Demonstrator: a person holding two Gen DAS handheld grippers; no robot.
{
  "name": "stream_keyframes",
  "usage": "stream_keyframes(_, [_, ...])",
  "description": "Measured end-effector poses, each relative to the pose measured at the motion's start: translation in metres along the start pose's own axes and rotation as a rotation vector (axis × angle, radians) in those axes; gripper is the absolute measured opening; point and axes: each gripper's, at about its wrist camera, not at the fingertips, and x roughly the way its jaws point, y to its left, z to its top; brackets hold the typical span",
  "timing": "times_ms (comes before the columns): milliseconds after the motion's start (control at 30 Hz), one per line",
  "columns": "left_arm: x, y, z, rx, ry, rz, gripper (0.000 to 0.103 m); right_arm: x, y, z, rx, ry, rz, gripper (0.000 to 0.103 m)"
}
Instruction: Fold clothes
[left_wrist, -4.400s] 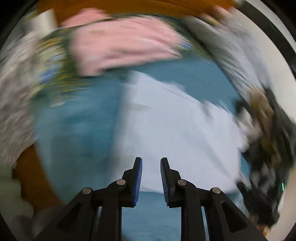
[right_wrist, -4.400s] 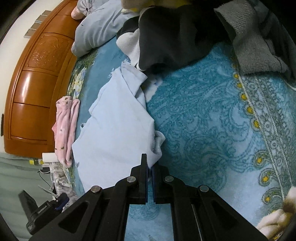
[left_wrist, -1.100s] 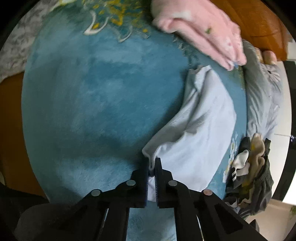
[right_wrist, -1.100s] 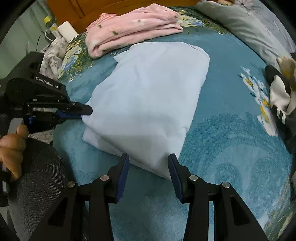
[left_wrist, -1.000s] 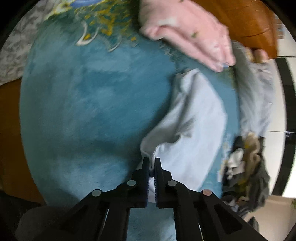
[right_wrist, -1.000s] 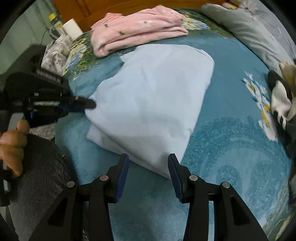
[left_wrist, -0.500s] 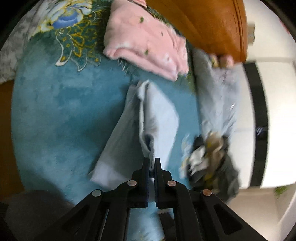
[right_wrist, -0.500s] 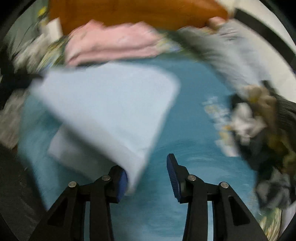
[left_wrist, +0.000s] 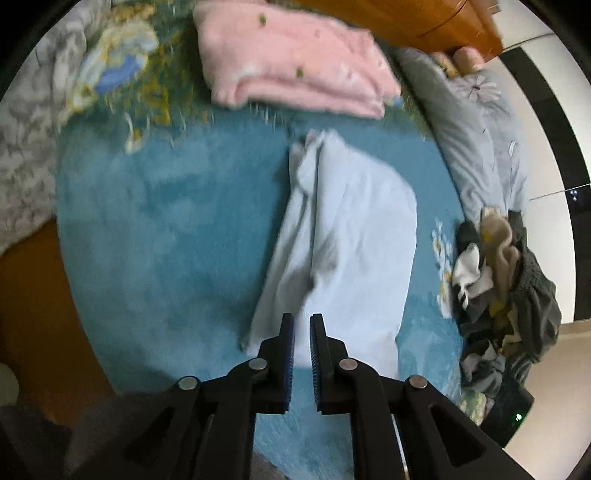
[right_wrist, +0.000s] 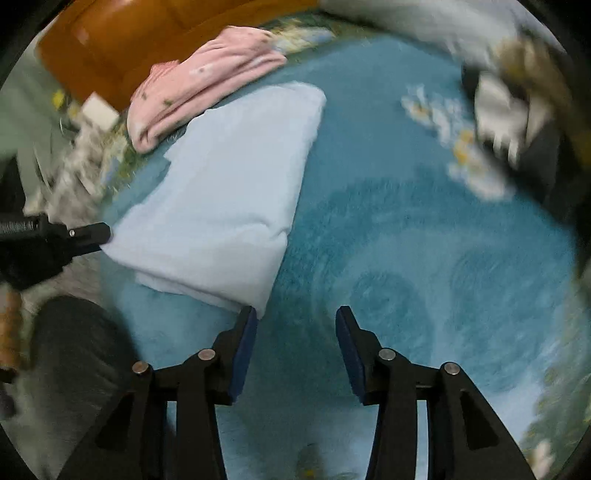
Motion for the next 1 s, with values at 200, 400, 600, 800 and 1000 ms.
stream_keyframes(200, [-0.011, 0.005, 0.010, -0.020, -0.036, -0.012, 0.030, 0.028, -0.022, 0.006, 0.292, 0.019, 0.286, 0.046])
stream_keyframes(400, [-0.005, 0.023, 0.016, -0.136, -0.026, -0.081, 0.030, 0.046, -0.026, 0.006, 0.506, 0.020, 0.328, 0.022])
stream_keyframes(600, [-0.002, 0.026, 0.032, -0.190, -0.030, -0.102, 0.030, 0.044, -0.026, 0.010, 0.560, 0.055, 0.376, 0.006])
stream_keyframes(800, [0.012, 0.015, 0.041, -0.172, -0.003, -0.106, 0.030, -0.024, -0.073, 0.053, 0.441, -0.053, 0.353, 0.005])
stream_keyframes(1000, [0.054, -0.020, 0.051, -0.108, 0.059, -0.120, 0.030, -0.041, -0.167, 0.094, 0.369, 0.024, 0.162, 0.005])
